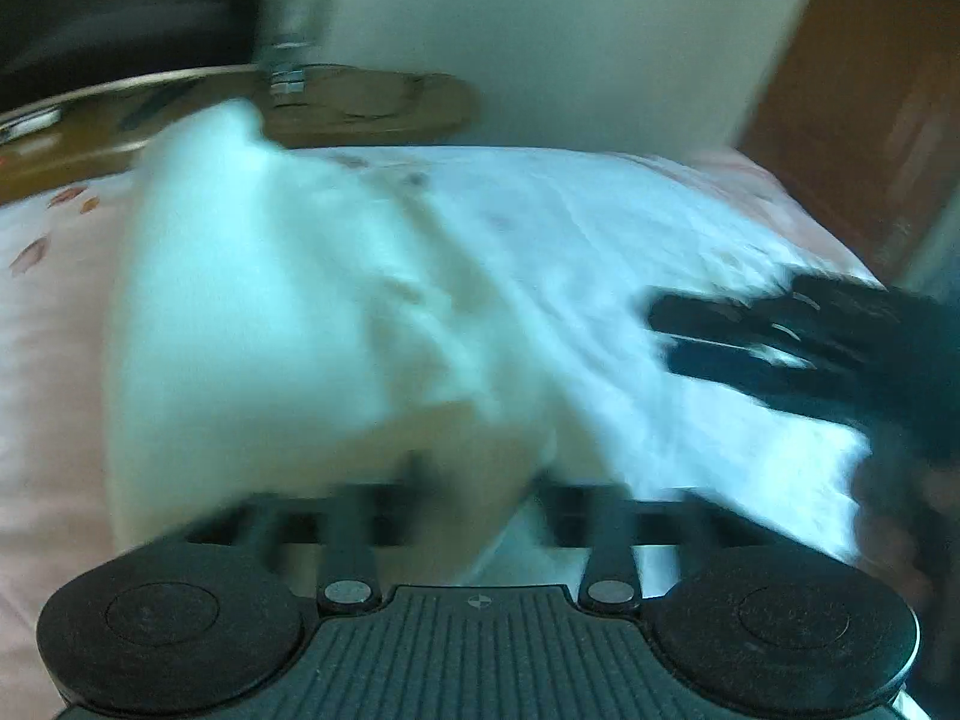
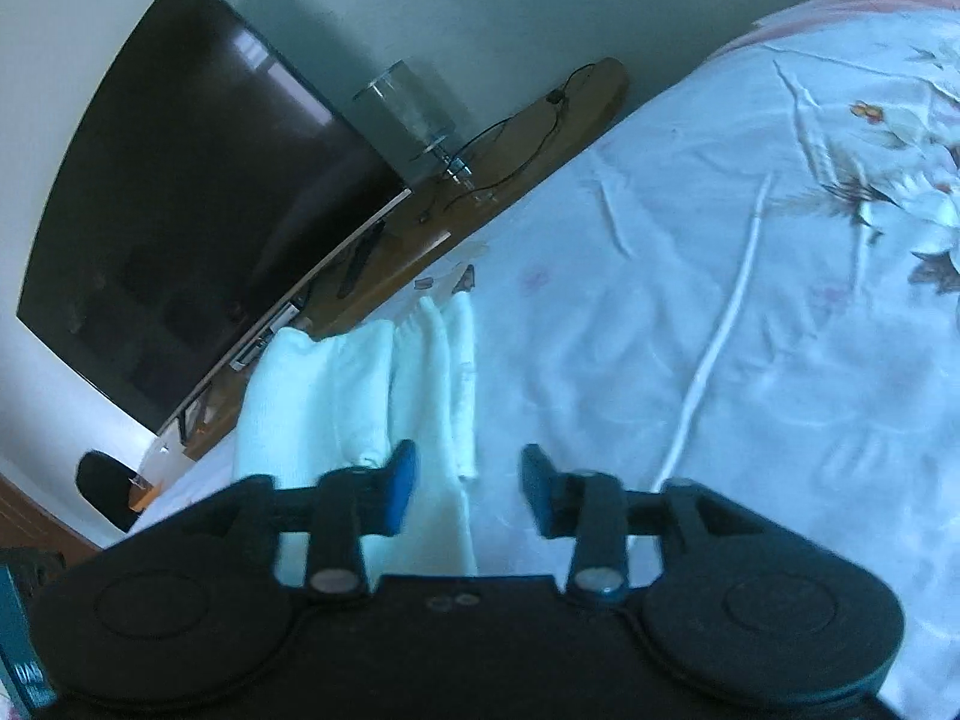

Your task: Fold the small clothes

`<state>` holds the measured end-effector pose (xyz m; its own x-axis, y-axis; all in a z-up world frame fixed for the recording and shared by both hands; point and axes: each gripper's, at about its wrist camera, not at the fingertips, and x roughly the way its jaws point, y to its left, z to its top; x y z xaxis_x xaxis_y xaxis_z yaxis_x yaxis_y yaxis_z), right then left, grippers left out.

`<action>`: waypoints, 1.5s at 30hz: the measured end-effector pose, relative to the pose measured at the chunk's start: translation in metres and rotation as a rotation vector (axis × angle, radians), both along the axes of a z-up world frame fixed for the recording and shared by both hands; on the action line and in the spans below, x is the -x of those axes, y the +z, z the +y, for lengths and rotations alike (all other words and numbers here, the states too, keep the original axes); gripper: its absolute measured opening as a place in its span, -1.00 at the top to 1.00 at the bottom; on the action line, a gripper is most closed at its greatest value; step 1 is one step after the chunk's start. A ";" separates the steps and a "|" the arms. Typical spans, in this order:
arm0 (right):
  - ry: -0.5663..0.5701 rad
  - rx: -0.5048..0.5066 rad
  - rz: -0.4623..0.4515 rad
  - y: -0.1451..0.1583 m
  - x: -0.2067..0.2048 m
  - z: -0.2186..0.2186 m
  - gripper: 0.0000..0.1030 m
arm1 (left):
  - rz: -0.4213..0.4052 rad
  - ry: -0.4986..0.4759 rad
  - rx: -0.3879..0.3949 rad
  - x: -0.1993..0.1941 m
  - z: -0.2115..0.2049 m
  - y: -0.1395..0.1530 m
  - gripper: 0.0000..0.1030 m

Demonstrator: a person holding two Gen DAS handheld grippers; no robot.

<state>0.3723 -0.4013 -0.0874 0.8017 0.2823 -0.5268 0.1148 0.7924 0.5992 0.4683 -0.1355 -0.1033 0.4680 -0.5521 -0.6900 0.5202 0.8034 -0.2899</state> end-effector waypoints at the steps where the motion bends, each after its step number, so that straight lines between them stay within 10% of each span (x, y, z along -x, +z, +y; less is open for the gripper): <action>1: 0.010 -0.012 -0.014 0.000 0.002 -0.002 -0.01 | -0.018 -0.013 0.047 0.007 0.008 0.010 -0.27; 6: 0.135 -0.048 -0.107 0.011 -0.011 0.016 -0.02 | -0.120 0.184 0.150 0.003 0.087 0.031 -0.27; 10: 0.231 0.006 -0.120 0.012 -0.043 0.049 0.00 | -0.046 0.382 0.134 -0.037 0.133 0.010 -0.27; 16: 0.284 0.061 0.008 -0.013 -0.084 0.074 0.05 | 0.027 0.370 -0.014 -0.053 0.125 -0.020 -0.27; 32: 0.366 -0.170 0.021 -0.032 -0.117 0.062 0.09 | 0.048 0.364 0.025 -0.058 0.126 -0.033 -0.27; 34: 0.396 -0.105 0.012 -0.026 -0.121 0.068 0.08 | 0.048 0.365 0.025 -0.060 0.126 -0.034 -0.27; 37: 0.411 0.041 0.025 -0.017 -0.120 0.085 0.63 | 0.030 0.381 0.052 -0.061 0.127 -0.027 -0.27; 45: 0.401 0.262 -0.113 0.027 -0.091 0.107 0.69 | -0.041 0.405 0.055 -0.091 0.115 -0.003 -0.27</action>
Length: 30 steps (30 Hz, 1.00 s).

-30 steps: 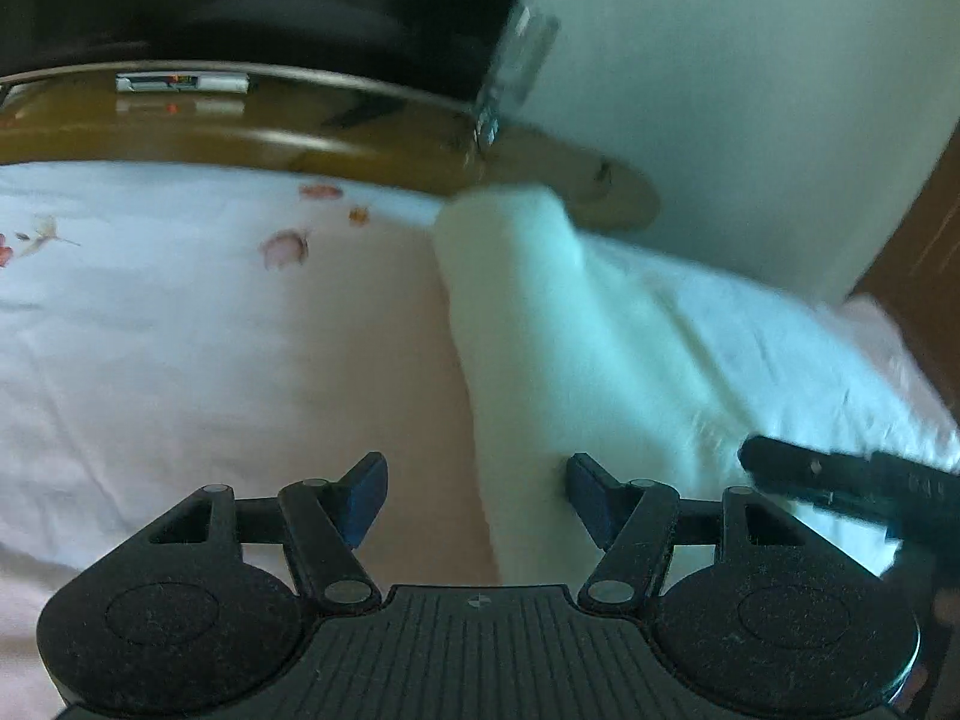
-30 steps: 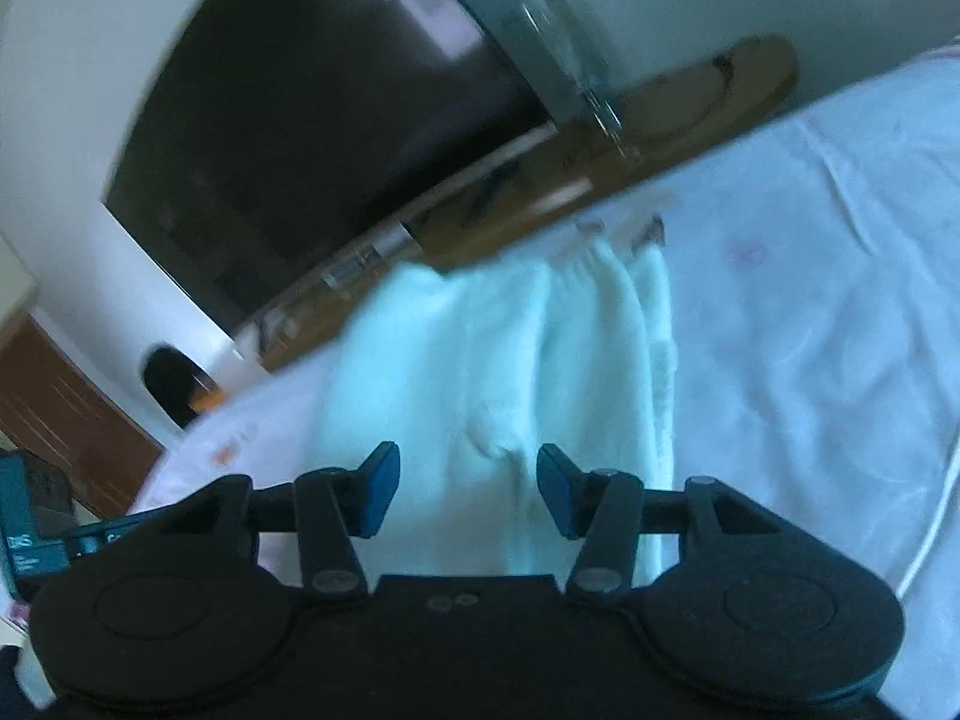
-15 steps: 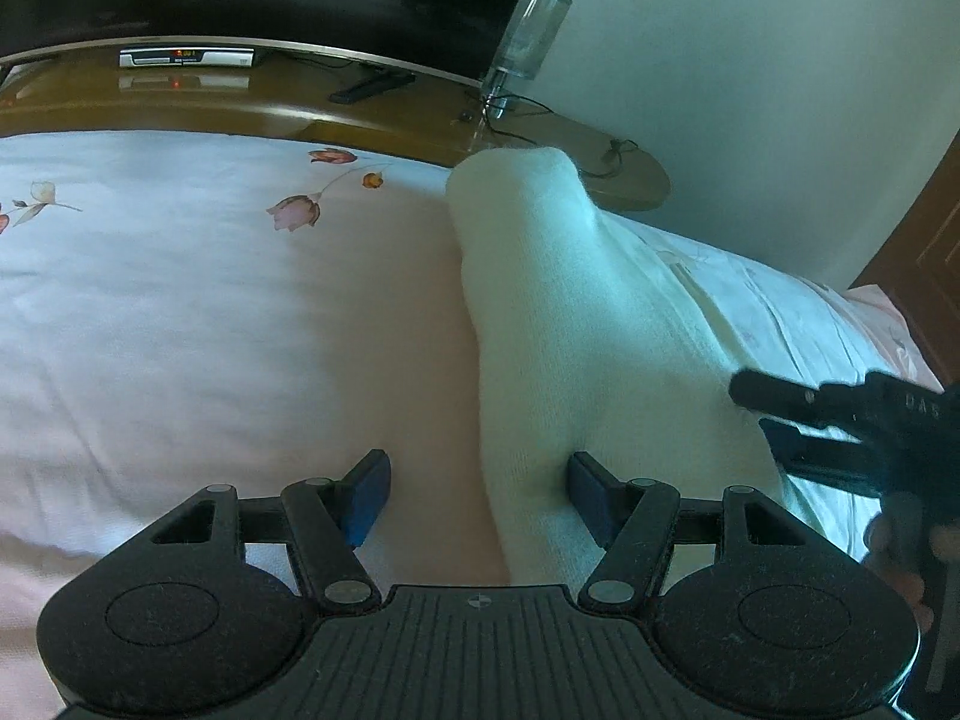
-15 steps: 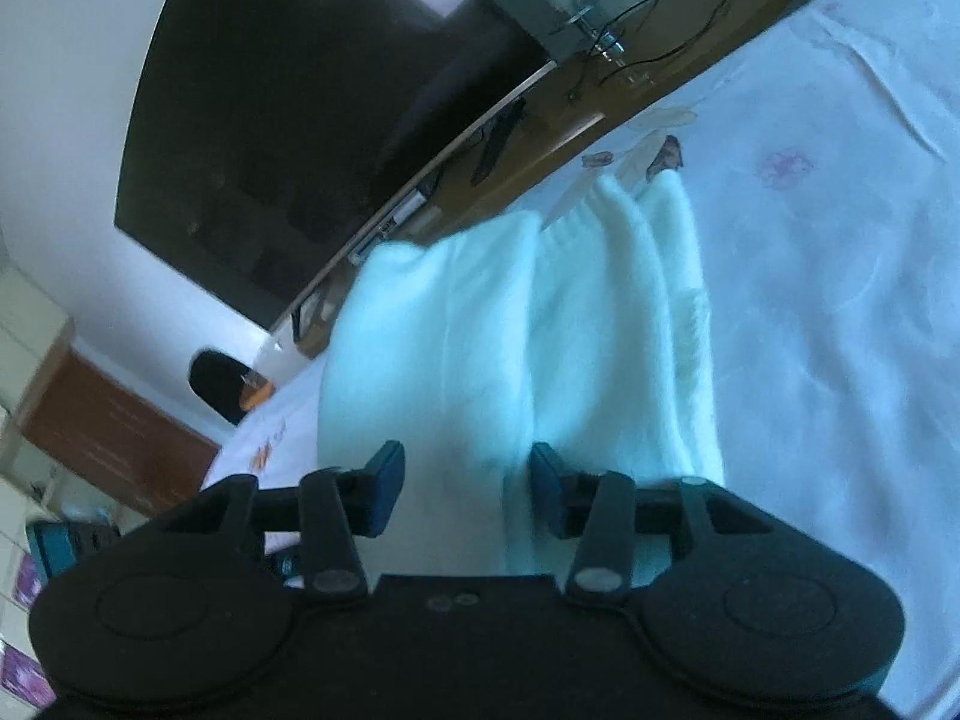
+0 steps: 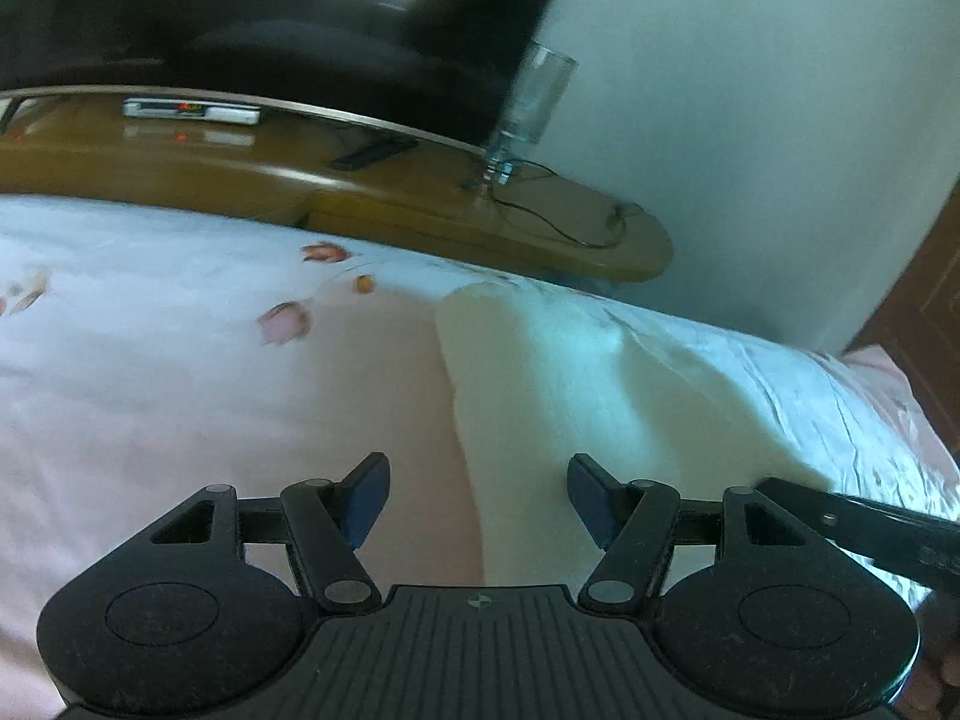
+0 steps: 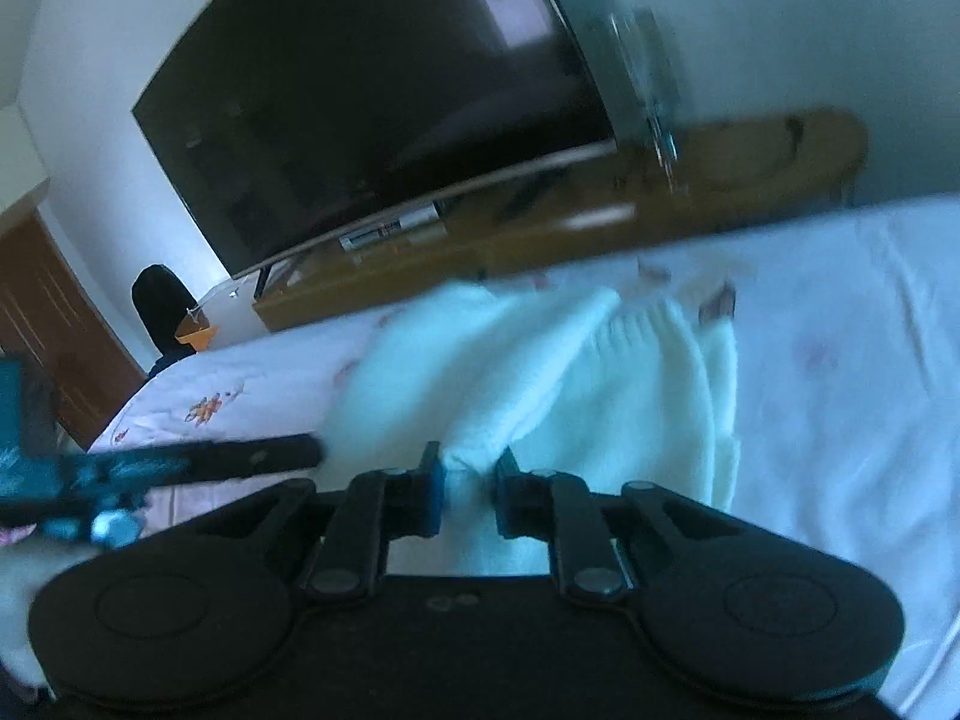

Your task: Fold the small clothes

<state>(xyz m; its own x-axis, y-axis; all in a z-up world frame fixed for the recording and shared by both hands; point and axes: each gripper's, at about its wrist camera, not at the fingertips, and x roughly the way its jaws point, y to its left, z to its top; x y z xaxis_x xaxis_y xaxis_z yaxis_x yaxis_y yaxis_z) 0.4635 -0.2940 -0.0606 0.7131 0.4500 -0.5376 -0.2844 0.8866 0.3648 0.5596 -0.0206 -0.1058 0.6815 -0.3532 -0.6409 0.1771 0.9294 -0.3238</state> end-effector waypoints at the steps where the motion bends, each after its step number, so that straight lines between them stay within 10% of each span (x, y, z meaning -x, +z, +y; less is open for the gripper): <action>1: -0.003 0.013 -0.009 0.005 0.002 -0.002 0.69 | 0.008 -0.028 -0.020 -0.004 -0.009 0.000 -0.27; 8: -0.127 -0.067 0.159 -0.039 -0.006 -0.054 0.69 | 0.069 -0.096 -0.088 -0.016 -0.047 -0.016 -0.27; 17: -0.168 -0.151 0.125 -0.038 -0.010 -0.072 0.58 | 0.077 -0.092 -0.047 -0.014 -0.042 -0.021 -0.27; 30: -0.121 0.010 0.155 -0.033 -0.018 -0.064 0.67 | 0.049 -0.145 -0.022 0.014 -0.033 -0.011 -0.27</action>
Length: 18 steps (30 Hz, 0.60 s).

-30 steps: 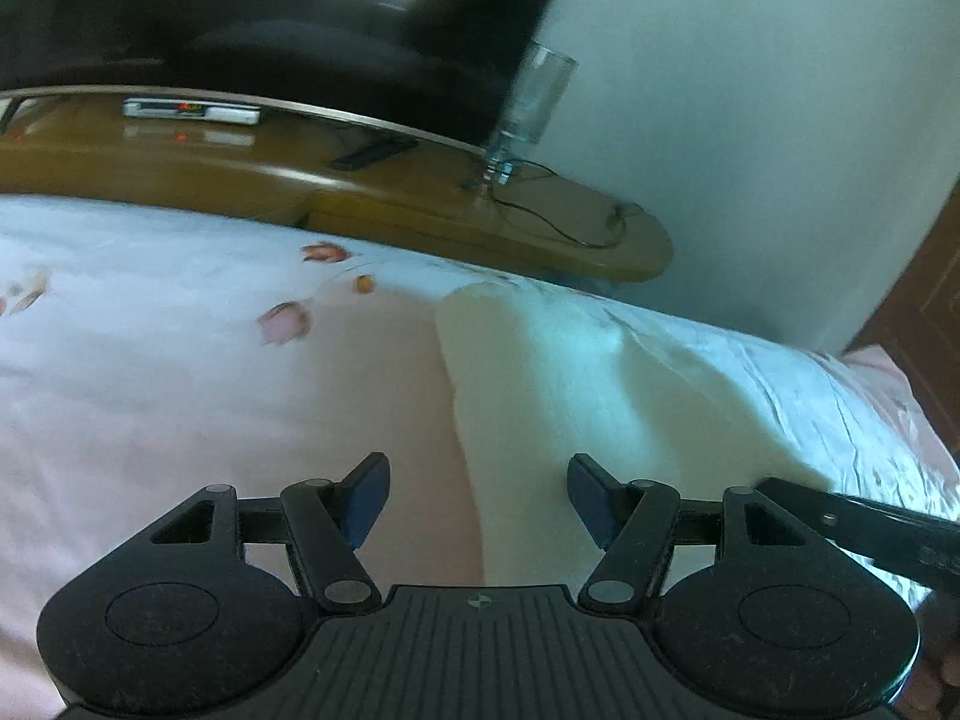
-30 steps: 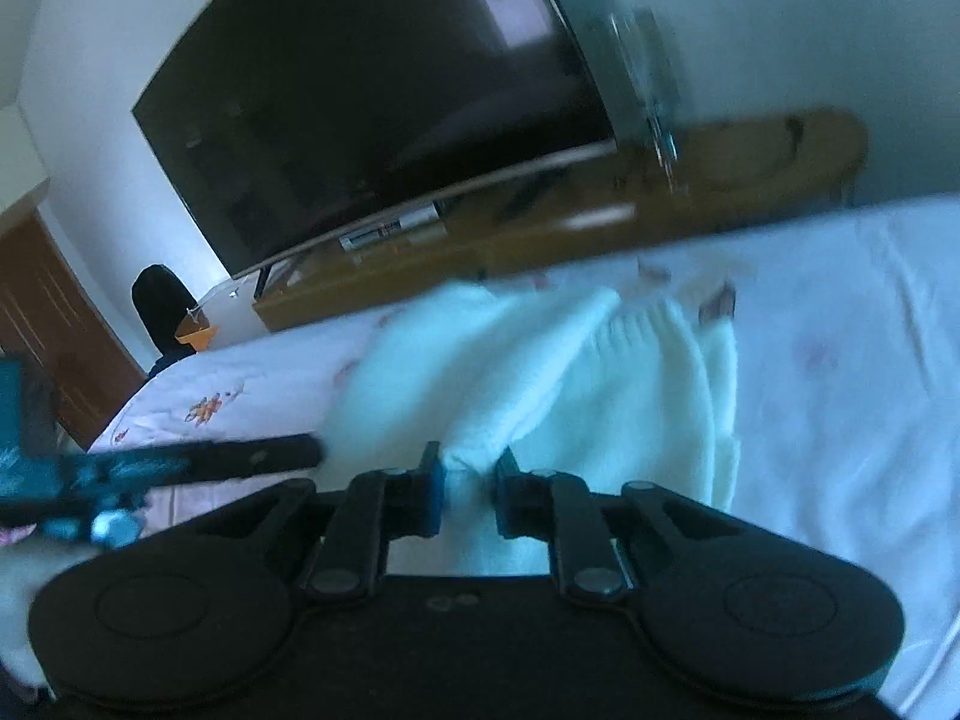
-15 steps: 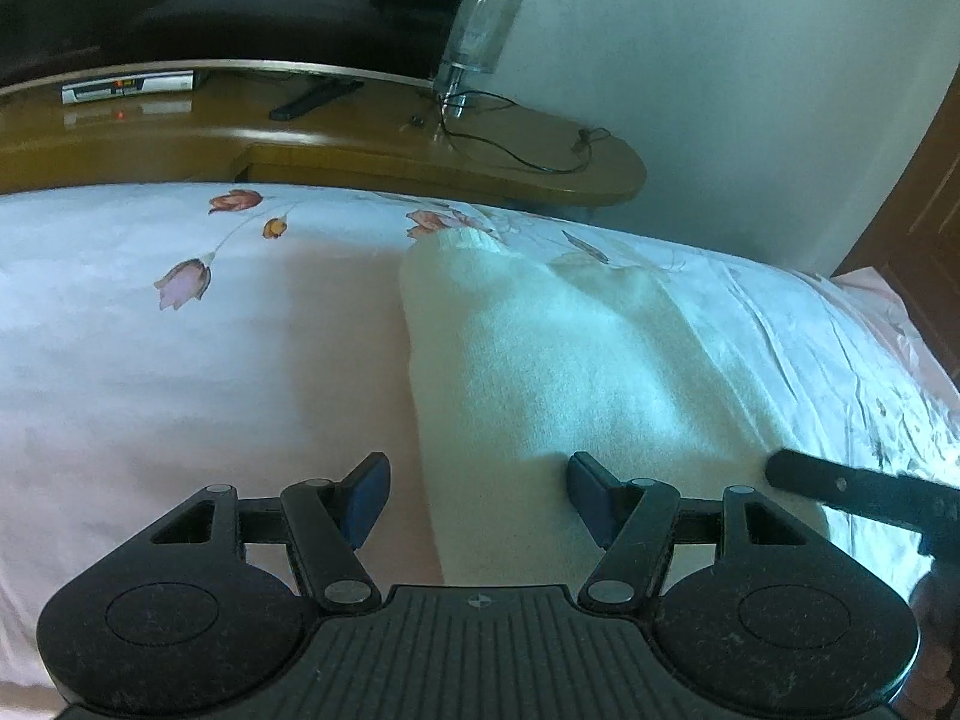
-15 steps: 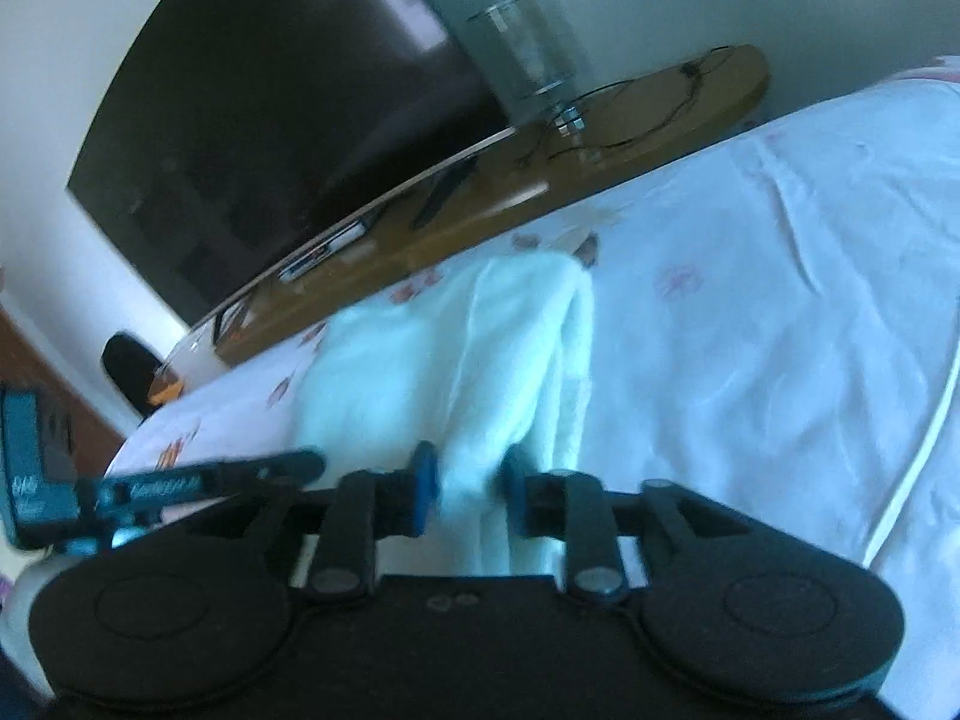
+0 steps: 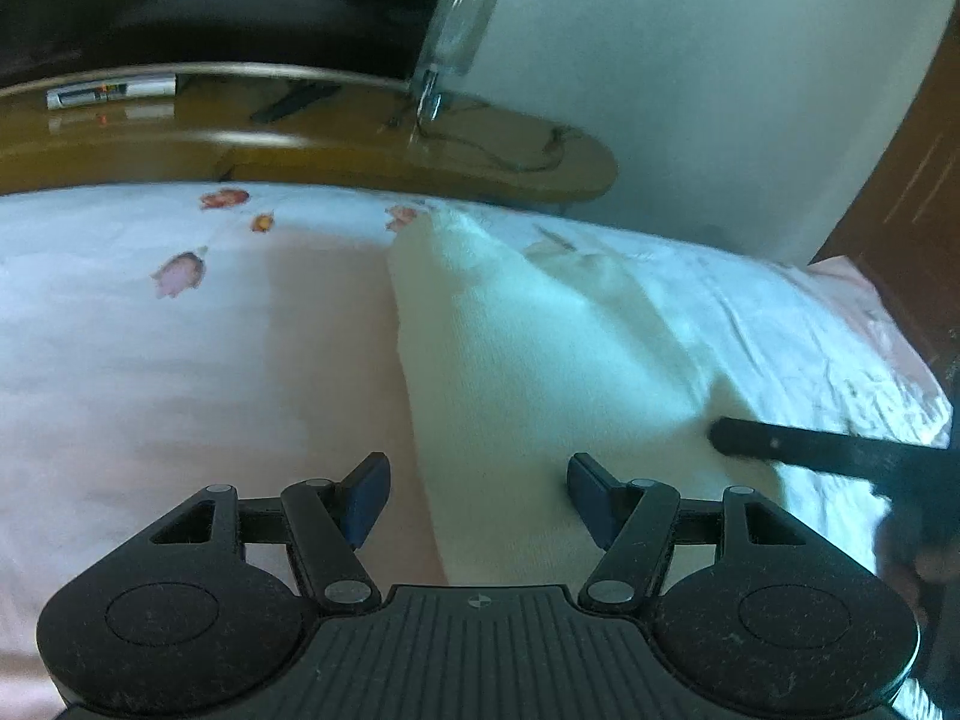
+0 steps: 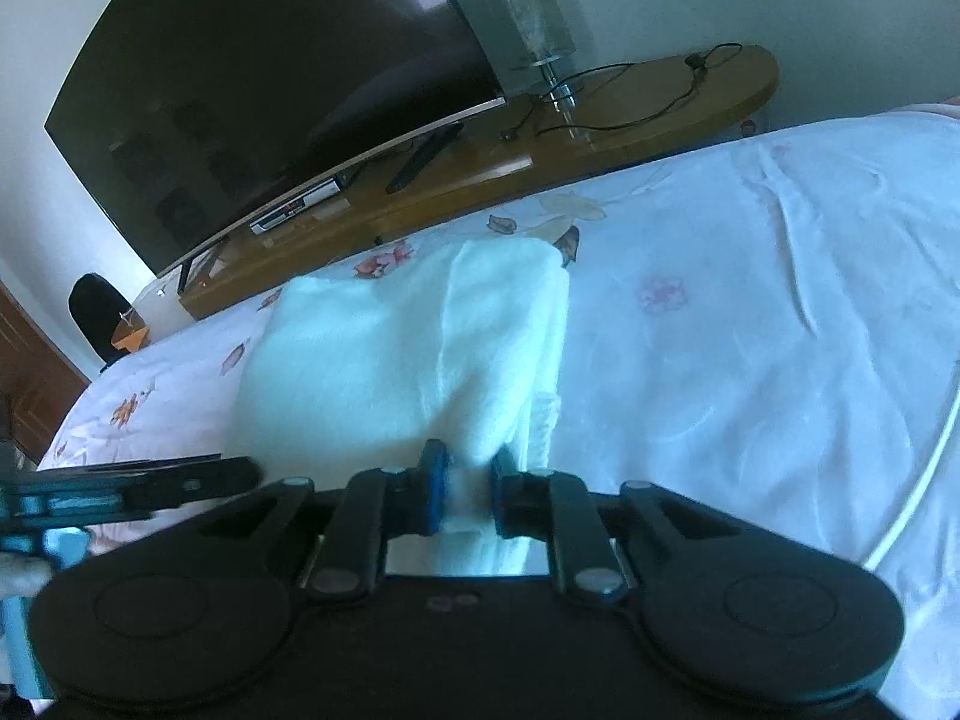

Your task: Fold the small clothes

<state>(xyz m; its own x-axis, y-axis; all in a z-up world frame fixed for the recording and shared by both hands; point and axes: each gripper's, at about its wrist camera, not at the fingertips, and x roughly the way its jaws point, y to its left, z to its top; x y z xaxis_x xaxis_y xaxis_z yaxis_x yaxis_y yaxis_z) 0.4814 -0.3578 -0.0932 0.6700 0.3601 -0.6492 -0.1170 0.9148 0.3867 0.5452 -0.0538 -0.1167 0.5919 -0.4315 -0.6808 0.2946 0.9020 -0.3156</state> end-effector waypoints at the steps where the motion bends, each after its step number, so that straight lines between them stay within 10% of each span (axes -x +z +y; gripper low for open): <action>1: 0.001 0.006 -0.008 0.000 0.002 0.001 0.58 | 0.000 -0.005 0.012 0.006 0.004 0.001 -0.27; 10: 0.032 0.002 0.024 0.004 0.034 0.014 0.39 | 0.047 -0.076 0.016 0.056 0.010 -0.017 -0.27; 13: 0.056 0.107 0.018 0.001 0.031 0.020 0.73 | -0.023 -0.154 -0.087 0.085 0.000 -0.018 -0.27; 18: 0.017 0.077 -0.100 0.021 0.038 0.001 0.41 | -0.169 -0.051 -0.047 0.052 0.014 0.017 -0.27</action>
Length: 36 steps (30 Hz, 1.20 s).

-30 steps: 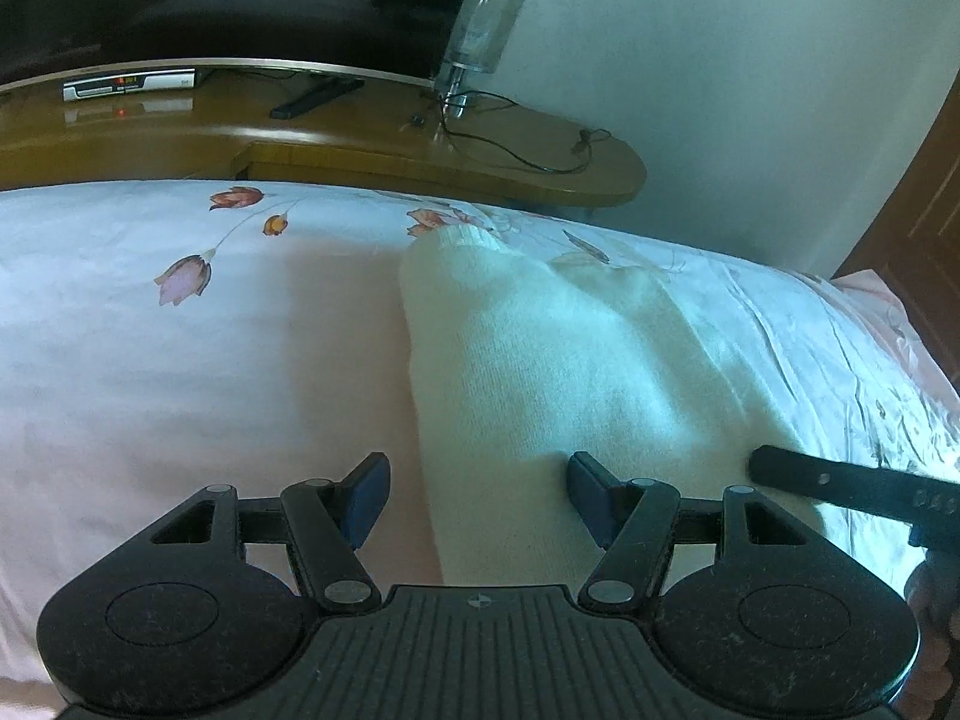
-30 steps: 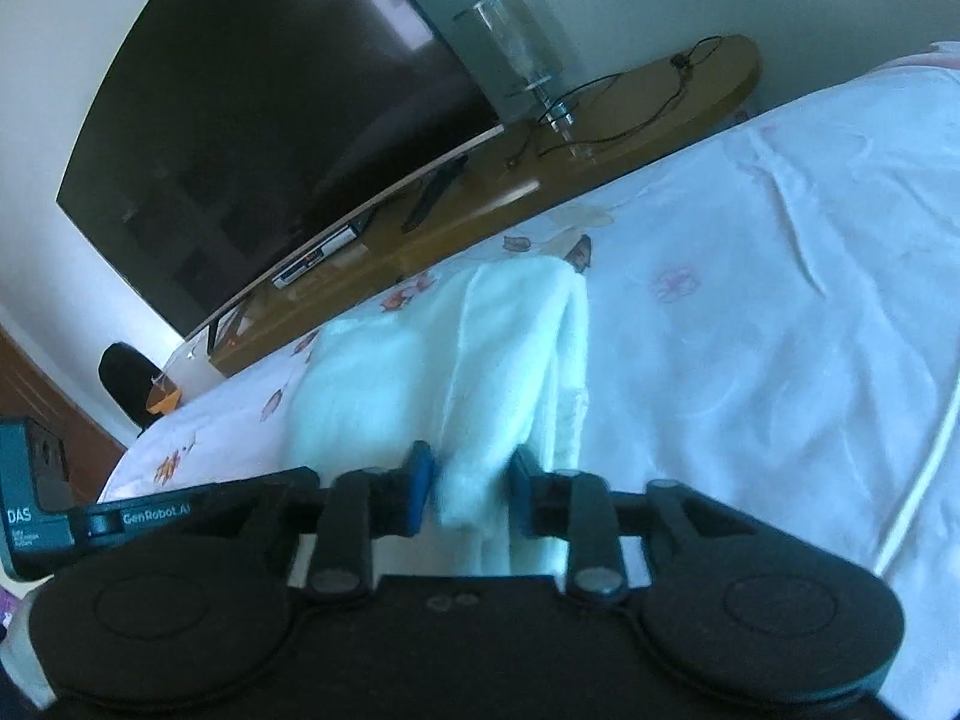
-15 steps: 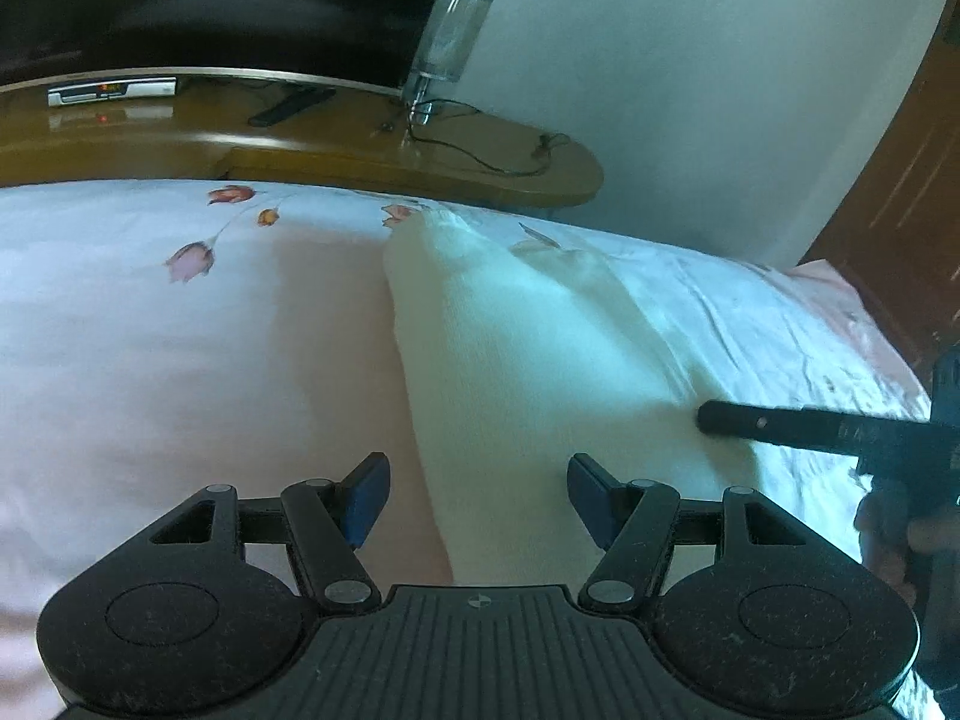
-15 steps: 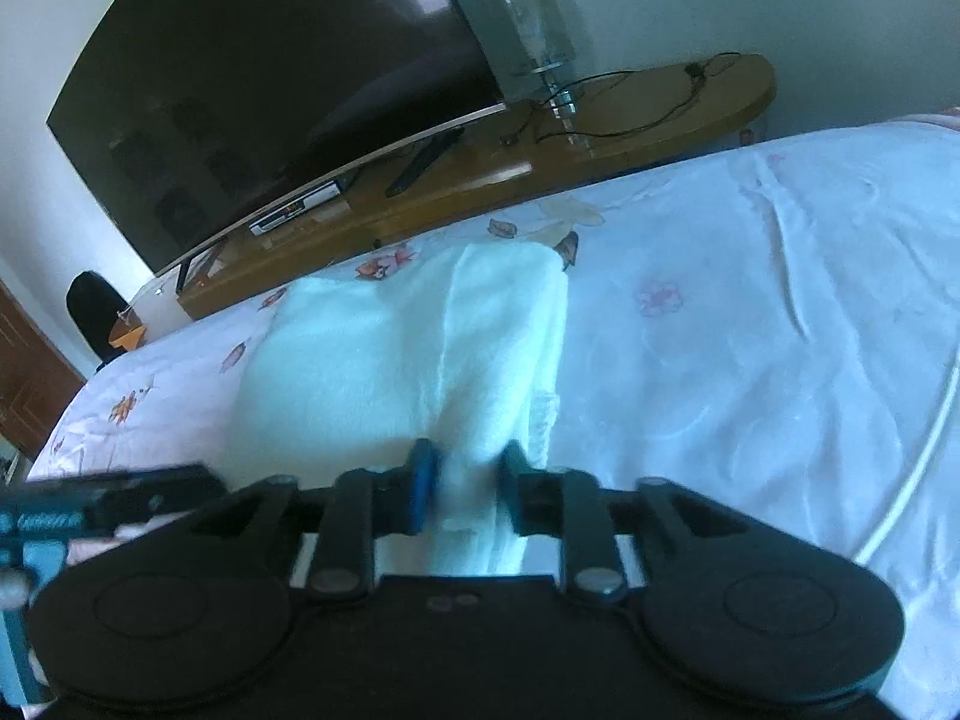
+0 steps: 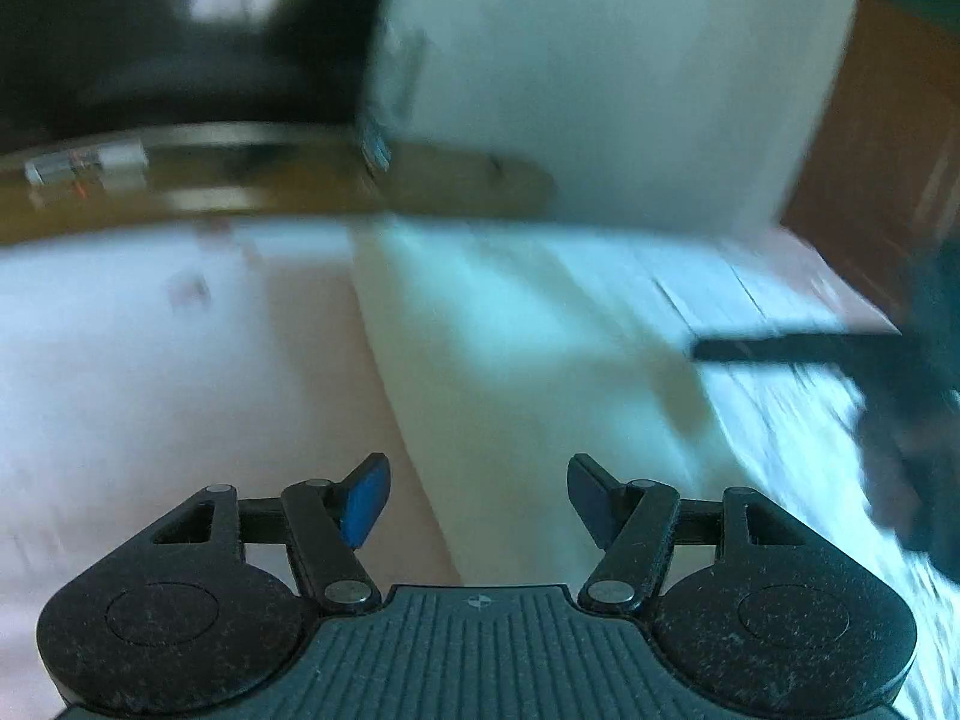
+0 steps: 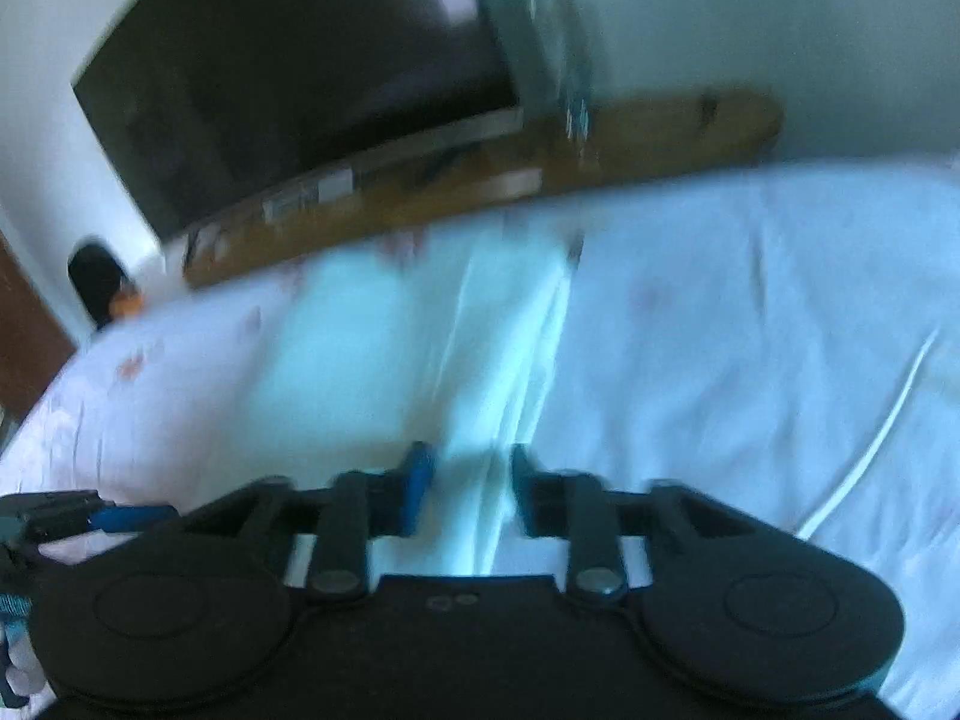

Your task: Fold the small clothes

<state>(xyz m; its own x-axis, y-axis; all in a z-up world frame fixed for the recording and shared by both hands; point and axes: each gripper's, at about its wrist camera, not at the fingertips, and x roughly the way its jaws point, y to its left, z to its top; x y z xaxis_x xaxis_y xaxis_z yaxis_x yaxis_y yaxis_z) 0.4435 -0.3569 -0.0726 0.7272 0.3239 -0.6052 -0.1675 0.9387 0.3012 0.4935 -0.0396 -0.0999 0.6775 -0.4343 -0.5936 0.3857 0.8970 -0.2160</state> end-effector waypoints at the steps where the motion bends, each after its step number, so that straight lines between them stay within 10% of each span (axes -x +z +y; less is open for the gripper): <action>1: -0.029 -0.016 -0.031 0.004 -0.004 -0.004 0.44 | -0.018 0.042 -0.014 -0.016 -0.002 0.004 -0.27; 7: -0.089 0.029 -0.112 0.004 -0.058 0.010 0.42 | 0.063 0.162 -0.036 -0.116 -0.016 -0.008 -0.27; 16: 0.062 0.172 -0.082 -0.037 -0.102 0.028 0.49 | 0.112 0.222 -0.045 -0.134 -0.011 -0.039 -0.44; 25: 0.125 0.218 -0.130 -0.009 -0.021 0.043 0.36 | 0.020 0.076 -0.091 -0.045 -0.002 -0.022 -0.44; 31: 0.144 0.456 -0.110 -0.027 0.018 0.057 0.21 | 0.067 0.081 -0.098 -0.003 0.007 -0.035 -0.44; 36: 0.063 0.324 -0.111 -0.009 0.049 0.038 0.23 | 0.074 0.056 -0.101 0.036 0.014 -0.032 -0.44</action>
